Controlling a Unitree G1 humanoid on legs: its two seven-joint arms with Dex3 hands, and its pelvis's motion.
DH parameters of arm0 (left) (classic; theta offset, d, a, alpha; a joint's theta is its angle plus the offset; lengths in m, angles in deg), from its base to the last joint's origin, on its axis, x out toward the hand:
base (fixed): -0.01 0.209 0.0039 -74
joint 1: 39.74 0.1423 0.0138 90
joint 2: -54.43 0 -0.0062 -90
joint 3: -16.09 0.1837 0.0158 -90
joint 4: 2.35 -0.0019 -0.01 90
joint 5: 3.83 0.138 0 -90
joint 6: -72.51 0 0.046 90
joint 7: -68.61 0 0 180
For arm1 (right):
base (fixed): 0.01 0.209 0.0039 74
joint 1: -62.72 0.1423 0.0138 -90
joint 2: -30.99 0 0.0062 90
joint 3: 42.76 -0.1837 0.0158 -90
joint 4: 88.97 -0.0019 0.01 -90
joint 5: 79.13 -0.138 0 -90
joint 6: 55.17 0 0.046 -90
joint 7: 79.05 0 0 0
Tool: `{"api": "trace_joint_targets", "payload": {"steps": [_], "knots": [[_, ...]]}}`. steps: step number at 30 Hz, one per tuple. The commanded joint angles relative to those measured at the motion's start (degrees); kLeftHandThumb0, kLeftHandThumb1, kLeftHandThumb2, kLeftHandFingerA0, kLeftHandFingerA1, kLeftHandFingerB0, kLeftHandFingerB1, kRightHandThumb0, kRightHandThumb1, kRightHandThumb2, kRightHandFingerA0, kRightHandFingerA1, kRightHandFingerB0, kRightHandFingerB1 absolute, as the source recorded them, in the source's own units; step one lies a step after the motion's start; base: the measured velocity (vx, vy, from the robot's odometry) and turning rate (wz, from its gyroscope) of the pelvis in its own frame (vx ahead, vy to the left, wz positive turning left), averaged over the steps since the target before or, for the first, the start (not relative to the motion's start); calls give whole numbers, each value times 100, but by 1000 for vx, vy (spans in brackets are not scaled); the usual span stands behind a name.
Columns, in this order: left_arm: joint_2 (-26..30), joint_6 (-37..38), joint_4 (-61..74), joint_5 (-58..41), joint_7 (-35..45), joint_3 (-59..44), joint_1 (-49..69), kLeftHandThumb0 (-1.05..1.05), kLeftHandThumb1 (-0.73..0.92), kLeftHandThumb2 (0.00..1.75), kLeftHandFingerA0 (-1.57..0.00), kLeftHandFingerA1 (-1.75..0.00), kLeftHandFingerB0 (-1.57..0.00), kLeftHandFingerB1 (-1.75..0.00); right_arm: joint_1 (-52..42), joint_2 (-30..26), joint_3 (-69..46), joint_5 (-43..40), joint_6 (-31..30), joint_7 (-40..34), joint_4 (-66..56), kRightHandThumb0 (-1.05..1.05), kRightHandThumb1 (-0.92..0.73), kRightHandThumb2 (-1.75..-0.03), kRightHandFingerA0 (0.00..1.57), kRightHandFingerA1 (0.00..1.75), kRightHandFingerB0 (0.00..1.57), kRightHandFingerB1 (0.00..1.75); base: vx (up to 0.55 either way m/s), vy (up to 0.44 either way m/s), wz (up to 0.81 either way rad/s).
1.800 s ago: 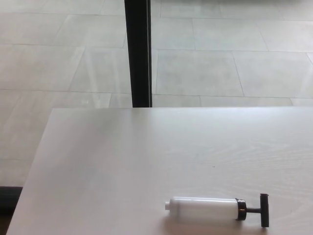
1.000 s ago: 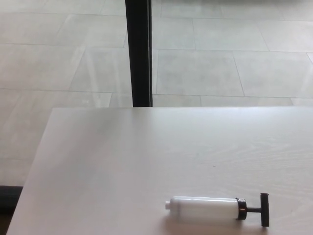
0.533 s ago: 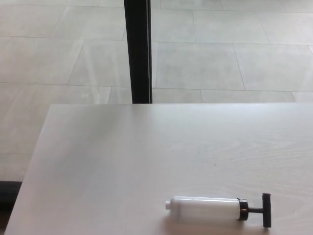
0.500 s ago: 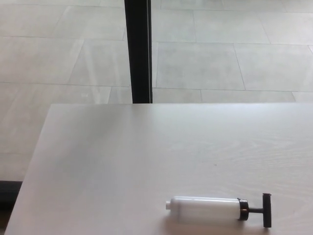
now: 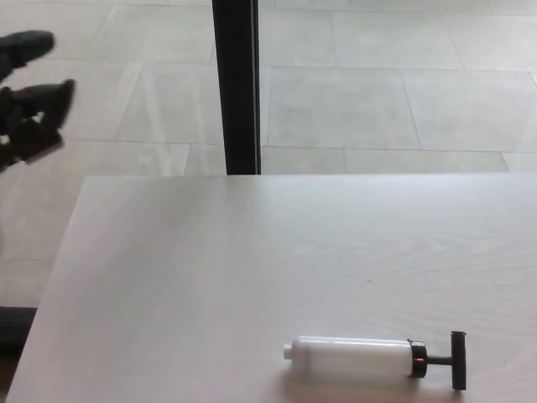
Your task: The robot uses its left hand to lift the air pump kept on the middle of the desk and use the right hand to pull out the handle
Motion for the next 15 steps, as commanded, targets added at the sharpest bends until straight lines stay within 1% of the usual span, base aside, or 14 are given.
{"api": "trace_joint_targets", "payload": {"steps": [1, 3, 4, 5, 6, 7, 8, 9, 10, 11, 12, 13, 14, 15], "knots": [[-26, -465, 643, 1974, 1170, 2660, 211, -57, 57, 57, -55, -62, -55, -55, 230, 250, 502, 418, 470, 71, -164, -62, -81, -64, 48, 50, 29, 33, 0, 0, 0], [-7, -539, 629, 2056, 1233, 2887, 150, -60, 53, 59, -53, -65, -51, -55, 272, 229, 508, 427, 494, 63, -82, -63, -81, -64, 48, 49, 29, 33, 0, 0, 0], [-3, -614, 610, 2153, 1327, 3071, 94, -60, 60, 58, -47, -64, -48, -51, 299, 202, 496, 416, 504, 87, -26, -63, -80, -64, 49, 48, 31, 33, 0, 0, 0], [6, -767, 603, 2313, 1537, 3427, -9, -60, 61, 58, -43, -65, -45, -51, 338, 152, 470, 385, 516, 121, 61, -67, -79, -64, 50, 48, 32, 34, 0, 0, 0], [20, -824, 631, 2327, 1634, 3550, -44, -60, 61, 58, -43, -65, -45, -51, 348, 142, 459, 370, 514, 120, 74, -67, -79, -64, 50, 48, 32, 34, 0, 0, 0], [-19, -1006, 592, 2369, 2038, 3923, -236, -49, 63, 59, -40, -69, -46, -55, 382, 136, 411, 311, 462, 95, 58, -70, -78, -63, 54, 49, 35, 35, 0, 0, 0], [-57, -992, 526, 2225, 2220, 3984, -298, -41, 61, 60, -43, -73, -47, -57, 400, 116, 406, 308, 450, 92, 68, -70, -77, -63, 54, 49, 36, 35, 0, 0, 0], [-50, -997, 509, 2192, 2232, 4014, -331, -41, 61, 60, -43, -73, -47, -57, 411, 112, 408, 310, 450, 86, 72, -70, -77, -63, 54, 49, 36, 35, 0, 0, 0], [-75, -973, 483, 2168, 2301, 4084, -352, -37, 61, 59, -44, -68, -48, -55, 414, 100, 397, 284, 427, 108, 59, -72, -61, -97, 49, 60, 30, 49, 0, 0, 0], [-115, -806, 409, 2275, 2383, 4289, -410, -41, 61, 59, -44, -68, -49, -53, 427, 87, 409, 299, 451, 112, 86, -75, -62, -97, 50, 59, 30, 48, 0, 0, 0], [-144, -783, 406, 2338, 2407, 4415, -442, -44, 62, 58, -40, -67, -47, -52, 434, 85, 421, 315, 461, 106, 95, -74, -61, -97, 51, 59, 30, 49, 0, 0, 0], [-178, -844, 459, 2380, 2408, 4523, -458, -45, 63, 59, -39, -65, -45, -51, 446, 84, 432, 324, 453, 108, 104, -73, -77, -63, 57, 46, 35, 35, 0, 0, 0], [-199, -879, 561, 2559, 2403, 4753, -501, -53, 65, 58, -39, -61, -41, -47, 478, 96, 443, 314, 444, 132, 143, -75, -62, -96, 50, 58, 28, 48, 0, 0, 0], [-200, -890, 633, 2735, 2403, 4923, -541, -53, 65, 58, -39, -61, -41, -47, 497, 114, 445, 294, 438, 152, 163, -75, -62, -96, 50, 58, 28, 48, 0, 0, 0]]}}
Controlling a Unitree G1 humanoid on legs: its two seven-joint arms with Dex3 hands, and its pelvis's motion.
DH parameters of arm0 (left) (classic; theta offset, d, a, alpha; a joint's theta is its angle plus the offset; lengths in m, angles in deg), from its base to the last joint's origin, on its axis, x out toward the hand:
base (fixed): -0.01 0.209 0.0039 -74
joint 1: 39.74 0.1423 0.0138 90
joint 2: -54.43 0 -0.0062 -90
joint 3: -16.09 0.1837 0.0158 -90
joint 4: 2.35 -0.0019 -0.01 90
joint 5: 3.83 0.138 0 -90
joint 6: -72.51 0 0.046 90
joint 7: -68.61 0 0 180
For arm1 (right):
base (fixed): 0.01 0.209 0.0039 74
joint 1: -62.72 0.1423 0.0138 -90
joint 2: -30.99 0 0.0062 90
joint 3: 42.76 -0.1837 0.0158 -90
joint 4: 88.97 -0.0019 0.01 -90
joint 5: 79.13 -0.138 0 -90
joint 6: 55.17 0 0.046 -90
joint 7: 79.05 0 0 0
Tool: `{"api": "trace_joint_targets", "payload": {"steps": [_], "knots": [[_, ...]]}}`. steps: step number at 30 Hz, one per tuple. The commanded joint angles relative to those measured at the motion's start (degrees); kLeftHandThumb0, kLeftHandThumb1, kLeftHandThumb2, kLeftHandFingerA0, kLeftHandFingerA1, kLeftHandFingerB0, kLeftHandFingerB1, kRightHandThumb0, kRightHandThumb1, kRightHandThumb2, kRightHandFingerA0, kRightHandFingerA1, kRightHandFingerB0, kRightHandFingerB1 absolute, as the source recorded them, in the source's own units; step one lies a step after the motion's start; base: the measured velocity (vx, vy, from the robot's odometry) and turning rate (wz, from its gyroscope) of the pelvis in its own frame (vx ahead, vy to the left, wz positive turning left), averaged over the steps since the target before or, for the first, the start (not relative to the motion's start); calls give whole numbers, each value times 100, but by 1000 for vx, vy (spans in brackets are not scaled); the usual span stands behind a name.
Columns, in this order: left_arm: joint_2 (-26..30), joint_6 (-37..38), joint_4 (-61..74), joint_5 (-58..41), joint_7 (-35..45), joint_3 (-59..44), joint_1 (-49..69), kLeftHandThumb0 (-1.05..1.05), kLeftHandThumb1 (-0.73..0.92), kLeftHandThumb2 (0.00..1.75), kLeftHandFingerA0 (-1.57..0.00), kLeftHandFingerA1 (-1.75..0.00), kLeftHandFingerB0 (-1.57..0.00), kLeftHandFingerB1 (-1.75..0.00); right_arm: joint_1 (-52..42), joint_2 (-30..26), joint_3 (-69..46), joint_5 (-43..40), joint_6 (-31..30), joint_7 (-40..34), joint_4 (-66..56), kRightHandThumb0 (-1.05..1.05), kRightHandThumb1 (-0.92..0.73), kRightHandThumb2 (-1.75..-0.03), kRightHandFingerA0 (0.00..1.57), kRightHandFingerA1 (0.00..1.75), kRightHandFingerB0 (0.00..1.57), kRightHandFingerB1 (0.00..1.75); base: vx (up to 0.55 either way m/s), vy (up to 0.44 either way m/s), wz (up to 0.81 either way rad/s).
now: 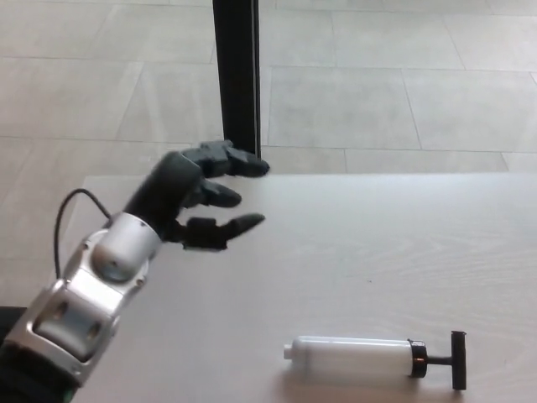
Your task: The robot uses its left hand to lift the air pump kept on the middle of the desk and use the right hand to pull out the handle
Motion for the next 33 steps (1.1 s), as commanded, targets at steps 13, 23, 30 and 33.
{"api": "trace_joint_targets", "payload": {"steps": [13, 23, 30, 33], "knots": [[-646, -1809, 708, 2143, 1498, 2906, -723, -69, 71, 61, -10, -54, -19, -40, 654, 193, 291, 236, 537, 120, 257, -66, -78, -63, 60, 54, 41, 38, 0, 0, 0], [-689, -2324, 798, 3135, 1595, 3459, -925, -86, 59, 100, -2, -37, -10, -42, 826, 229, 353, 289, 456, 76, 221, -66, -77, -63, 62, 57, 45, 39, 0, 0, 0], [-581, -2582, 645, 3988, 1586, 4043, -1004, -93, 60, 96, 0, -20, -11, -38, 956, 226, 350, 305, 511, 23, 283, -65, -76, -63, 62, 60, 46, 40, 0, 0, 0], [-567, -2656, 529, 4190, 1546, 4158, -998, -79, 68, 64, 0, -20, -16, -33, 1004, 203, 320, 291, 600, 33, 410, -66, -59, -97, 58, 68, 40, 54, 0, 0, 0]]}}
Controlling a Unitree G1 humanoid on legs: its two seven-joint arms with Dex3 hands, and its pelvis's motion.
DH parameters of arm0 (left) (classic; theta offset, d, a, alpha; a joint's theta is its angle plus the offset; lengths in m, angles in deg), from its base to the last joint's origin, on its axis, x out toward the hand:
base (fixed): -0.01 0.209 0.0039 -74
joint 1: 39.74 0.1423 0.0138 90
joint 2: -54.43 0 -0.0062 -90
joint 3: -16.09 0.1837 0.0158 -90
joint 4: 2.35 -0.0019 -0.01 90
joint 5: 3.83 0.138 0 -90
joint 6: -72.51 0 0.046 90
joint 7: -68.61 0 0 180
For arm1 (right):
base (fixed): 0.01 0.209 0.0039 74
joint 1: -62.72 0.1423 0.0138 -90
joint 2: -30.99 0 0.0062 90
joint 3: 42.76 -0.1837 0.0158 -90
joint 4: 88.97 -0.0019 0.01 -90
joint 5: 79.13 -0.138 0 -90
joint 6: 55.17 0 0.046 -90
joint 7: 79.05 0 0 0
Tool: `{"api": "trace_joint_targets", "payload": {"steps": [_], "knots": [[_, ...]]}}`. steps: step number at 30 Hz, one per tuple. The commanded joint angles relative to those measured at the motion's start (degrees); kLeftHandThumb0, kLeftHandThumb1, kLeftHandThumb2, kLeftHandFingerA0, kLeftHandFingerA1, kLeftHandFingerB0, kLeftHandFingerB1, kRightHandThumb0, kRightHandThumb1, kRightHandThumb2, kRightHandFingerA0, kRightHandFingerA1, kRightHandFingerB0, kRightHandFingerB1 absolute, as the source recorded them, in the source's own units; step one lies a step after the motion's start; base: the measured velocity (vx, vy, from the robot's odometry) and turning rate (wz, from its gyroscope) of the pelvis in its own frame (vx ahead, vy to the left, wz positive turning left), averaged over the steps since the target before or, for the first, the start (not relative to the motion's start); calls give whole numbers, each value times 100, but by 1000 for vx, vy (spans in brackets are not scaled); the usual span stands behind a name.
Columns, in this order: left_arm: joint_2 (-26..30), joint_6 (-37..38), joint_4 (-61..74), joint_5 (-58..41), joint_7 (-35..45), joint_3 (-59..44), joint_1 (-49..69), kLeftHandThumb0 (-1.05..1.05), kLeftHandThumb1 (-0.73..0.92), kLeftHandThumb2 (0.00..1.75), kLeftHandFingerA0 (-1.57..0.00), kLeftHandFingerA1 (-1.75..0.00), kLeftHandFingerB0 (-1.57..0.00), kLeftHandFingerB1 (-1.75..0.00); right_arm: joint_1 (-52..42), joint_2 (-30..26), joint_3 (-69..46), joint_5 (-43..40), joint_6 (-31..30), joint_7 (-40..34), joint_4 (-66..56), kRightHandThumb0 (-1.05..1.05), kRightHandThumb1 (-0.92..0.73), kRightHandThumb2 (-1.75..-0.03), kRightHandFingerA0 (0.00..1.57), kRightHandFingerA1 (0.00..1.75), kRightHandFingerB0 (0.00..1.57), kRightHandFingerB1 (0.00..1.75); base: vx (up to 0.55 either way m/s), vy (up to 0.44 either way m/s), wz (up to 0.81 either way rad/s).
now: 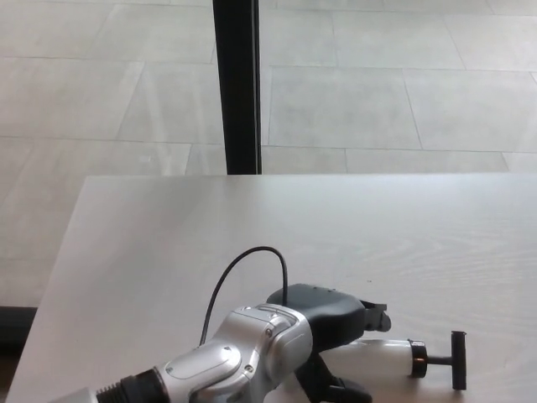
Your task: The robot uses its left hand to lift the air pump kept on the middle of the desk and use the right hand to pull out the handle
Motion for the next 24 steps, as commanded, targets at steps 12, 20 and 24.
{"api": "trace_joint_targets", "payload": {"steps": [12, 20, 24], "knots": [[-552, -923, -985, 2243, -1240, 525, 349, -80, 71, 62, -7, -53, -23, -37, 375, -91, -58, 229, 562, -87, 403, -65, -74, -63, 66, 66, 53, 41, 0, 0, 0], [-1092, -778, -1630, 2480, -2506, 207, 711, -67, 75, 63, -45, -76, -39, -47, 475, -61, 9, 354, 333, -266, 266, -57, -73, -62, 69, 68, 61, 44, 0, 0, 0], [-1218, -407, -1853, 2442, -2914, 16, 746, -59, 73, 62, -65, -95, -41, -53, 517, -59, 57, 428, 421, -270, 325, -59, -73, -62, 67, 68, 60, 44, 0, 0, 0]]}}
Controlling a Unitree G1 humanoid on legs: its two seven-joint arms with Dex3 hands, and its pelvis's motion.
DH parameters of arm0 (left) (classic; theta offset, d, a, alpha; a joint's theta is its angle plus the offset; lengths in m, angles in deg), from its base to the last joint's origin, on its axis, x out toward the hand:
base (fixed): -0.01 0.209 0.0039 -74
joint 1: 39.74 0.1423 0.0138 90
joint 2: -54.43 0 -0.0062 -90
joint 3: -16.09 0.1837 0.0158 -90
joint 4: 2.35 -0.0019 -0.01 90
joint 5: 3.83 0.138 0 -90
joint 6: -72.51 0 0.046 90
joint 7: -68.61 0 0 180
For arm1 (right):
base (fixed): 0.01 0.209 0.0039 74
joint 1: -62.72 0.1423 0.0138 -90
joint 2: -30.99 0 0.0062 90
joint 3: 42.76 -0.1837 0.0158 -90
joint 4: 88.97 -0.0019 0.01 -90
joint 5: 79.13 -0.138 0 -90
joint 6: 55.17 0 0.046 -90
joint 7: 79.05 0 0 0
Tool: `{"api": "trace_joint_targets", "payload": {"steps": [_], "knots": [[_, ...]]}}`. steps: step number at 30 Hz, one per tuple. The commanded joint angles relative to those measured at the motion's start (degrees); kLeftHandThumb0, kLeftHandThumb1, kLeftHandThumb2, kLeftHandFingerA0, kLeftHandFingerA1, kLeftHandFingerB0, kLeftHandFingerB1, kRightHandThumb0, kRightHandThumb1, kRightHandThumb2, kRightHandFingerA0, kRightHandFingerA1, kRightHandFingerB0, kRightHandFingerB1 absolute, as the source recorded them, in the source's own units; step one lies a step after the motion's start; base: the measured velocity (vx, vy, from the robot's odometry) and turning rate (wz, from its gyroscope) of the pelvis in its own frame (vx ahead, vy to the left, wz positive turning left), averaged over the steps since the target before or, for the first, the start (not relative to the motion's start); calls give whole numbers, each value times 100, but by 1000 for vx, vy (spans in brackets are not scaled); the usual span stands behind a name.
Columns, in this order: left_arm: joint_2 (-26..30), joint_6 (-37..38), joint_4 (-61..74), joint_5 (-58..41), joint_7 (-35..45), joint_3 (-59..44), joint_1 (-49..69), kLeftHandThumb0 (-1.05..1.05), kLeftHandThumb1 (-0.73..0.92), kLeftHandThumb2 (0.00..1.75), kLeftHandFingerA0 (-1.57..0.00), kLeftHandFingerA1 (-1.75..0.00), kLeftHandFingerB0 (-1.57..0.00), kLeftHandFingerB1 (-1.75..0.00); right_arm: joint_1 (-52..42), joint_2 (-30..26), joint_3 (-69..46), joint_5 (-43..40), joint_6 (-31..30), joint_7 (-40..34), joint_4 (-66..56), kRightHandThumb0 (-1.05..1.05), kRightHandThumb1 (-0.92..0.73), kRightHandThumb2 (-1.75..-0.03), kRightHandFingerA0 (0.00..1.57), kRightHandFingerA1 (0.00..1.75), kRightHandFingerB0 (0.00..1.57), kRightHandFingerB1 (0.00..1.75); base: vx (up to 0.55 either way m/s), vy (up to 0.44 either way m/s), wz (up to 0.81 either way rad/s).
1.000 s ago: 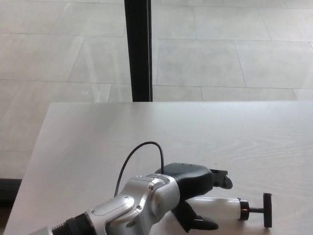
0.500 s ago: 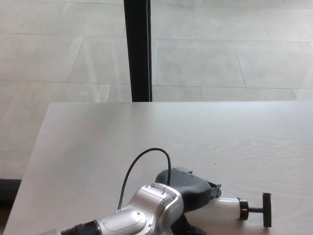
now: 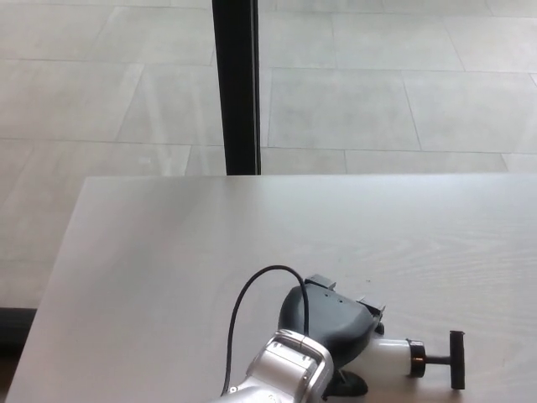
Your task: The robot uses its left hand to lift the air pump kept on the middle of the desk and use the right hand to pull out the handle
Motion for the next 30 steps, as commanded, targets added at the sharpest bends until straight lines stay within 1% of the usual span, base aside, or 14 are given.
{"api": "trace_joint_targets", "payload": {"steps": [1, 2, 3, 8, 13, 14, 16, 17, 20, 21, 26, 27, 28, 30], "knots": [[-213, 84, -699, 701, -1528, -277, 360, -59, 73, 62, -65, -95, -41, -53, 273, -56, 22, 266, 277, -213, 80, -59, -73, -62, 67, 68, 60, 44, 0, 0, 0], [-207, 144, -708, 687, -1563, -310, 375, -53, 74, 62, -69, -102, -41, -53, 277, -48, 24, 275, 298, -223, 77, -58, -72, -61, 68, 71, 61, 45, 0, 0, 0], [-166, 240, -694, 666, -1598, -344, 413, -45, 69, 63, -79, -121, -43, -58, 272, -26, 7, 266, 316, -248, 63, -57, -71, -62, 68, 73, 59, 45, 0, 0, 0], [-111, 70, -860, 697, -1337, -493, 569, -24, 57, 68, -79, -142, -49, -67, 189, -53, -94, 262, 332, -298, 106, -48, -71, -62, 67, 74, 57, 46, 0, 0, 0], [92, 43, -858, 951, -928, -594, 668, -24, 66, 63, -74, -131, -44, -53, 221, -121, -168, 359, 508, -388, 444, -45, -69, -61, 67, 74, 57, 46, 0, 0, 0], [119, 65, -838, 967, -837, -631, 677, -24, 68, 62, -75, -119, -46, -53, 217, -126, -182, 358, 494, -396, 444, -46, -70, -61, 67, 74, 57, 45, 0, 0, 0], [154, 124, -815, 1031, -784, -670, 702, -24, 67, 62, -77, -114, -52, -55, 263, -128, -204, 371, 527, -414, 559, -42, -70, -61, 66, 72, 56, 45, 0, 0, 0], [163, 156, -739, 921, -769, -807, 765, -20, 65, 59, -77, -105, -65, -61, 242, -105, -204, 372, 525, -414, 493, -40, -70, -61, 68, 76, 58, 44, 0, 0, 0], [120, 234, -656, 790, -664, -1069, 869, -27, 75, 66, -74, -100, -63, -67, 254, -46, -218, 333, 505, -366, 444, -35, -71, -61, 69, 78, 58, 44, 0, 0, 0], [146, 499, -630, 719, -979, -1224, 984, -29, 82, 69, -70, -138, -63, -73, 236, -21, -193, 346, 457, -357, 389, -33, -71, -61, 68, 76, 58, 44, 0, 0, 0], [128, 1470, -746, 407, -1636, -1892, 1147, -25, 85, 69, -71, -154, -62, -70, 177, 146, -86, 338, 313, -314, 199, -35, -70, -60, 69, 77, 56, 45, 0, 0, 0], [192, 1867, -804, 326, -1978, -2110, 973, -20, 79, 77, -68, -166, -66, -103, 201, 169, -6, 301, 74, -186, 139, -37, -69, -60, 68, 79, 56, 43, 0, 0, 0], [220, 1946, -805, 341, -2056, -2225, 842, -25, 86, 63, -73, -168, -61, -110, 192, 165, 75, 314, -52, -100, 74, -39, -69, -61, 67, 77, 55, 42, 0, 0, 0], [201, 2093, -891, 338, -2296, -2408, 655, -19, 83, 67, -68, -175, -53, -141, 181, 194, 202, 378, -158, -80, -6, -41, -67, -60, 70, 78, 53, 42, 0, 0, 0]]}}
